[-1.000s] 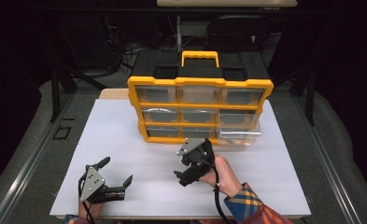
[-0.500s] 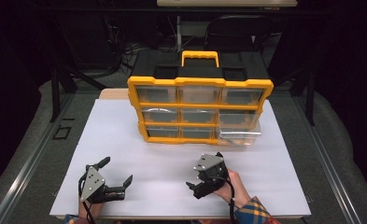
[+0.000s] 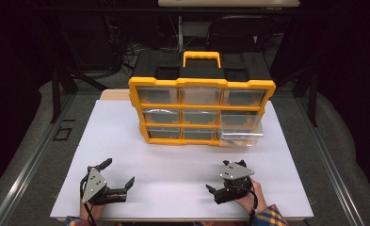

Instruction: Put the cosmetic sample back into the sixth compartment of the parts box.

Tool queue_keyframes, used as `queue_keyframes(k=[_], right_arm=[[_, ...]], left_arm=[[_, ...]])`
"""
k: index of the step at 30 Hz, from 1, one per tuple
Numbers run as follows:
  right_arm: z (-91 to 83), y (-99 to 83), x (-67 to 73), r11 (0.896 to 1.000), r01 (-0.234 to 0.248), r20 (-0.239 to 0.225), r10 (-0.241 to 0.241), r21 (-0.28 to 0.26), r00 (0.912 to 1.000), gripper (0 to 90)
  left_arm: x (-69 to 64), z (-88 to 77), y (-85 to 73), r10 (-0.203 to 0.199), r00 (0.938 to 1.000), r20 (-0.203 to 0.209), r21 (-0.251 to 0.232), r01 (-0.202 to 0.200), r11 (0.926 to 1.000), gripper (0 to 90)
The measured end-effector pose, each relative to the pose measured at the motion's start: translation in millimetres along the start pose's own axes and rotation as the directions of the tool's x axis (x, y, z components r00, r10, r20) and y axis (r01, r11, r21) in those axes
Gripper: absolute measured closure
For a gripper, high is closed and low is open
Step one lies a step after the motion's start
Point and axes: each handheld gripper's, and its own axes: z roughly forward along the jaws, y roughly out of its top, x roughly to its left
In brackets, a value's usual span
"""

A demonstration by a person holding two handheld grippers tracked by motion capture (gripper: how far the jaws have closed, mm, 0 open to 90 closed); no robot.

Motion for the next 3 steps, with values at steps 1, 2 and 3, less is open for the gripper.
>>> queue_keyframes(k=[1,2,3], right_arm=[[-1.2,-1.5,-0.7,1.0,-0.006,0.007,0.006,-0.006,1.0,0.0],[-2.4,-2.6,-1.7,1.0,-0.01,0.007,0.01,-0.011,0.9999,0.0],[-3.8,-3.4,-2.4,1.0,-0.013,0.009,0.014,-0.015,0.9999,0.0]], left_arm=[[-0.2,0.1,0.0,0.0,1.0,0.001,0.0,0.0,1.0,0.0],[-0.2,0.2,0.1,0.002,1.0,0.003,0.002,-0.002,1.0,0.0],[-0.3,0.3,0.2,0.003,1.0,0.002,0.002,-0.003,1.0,0.1]])
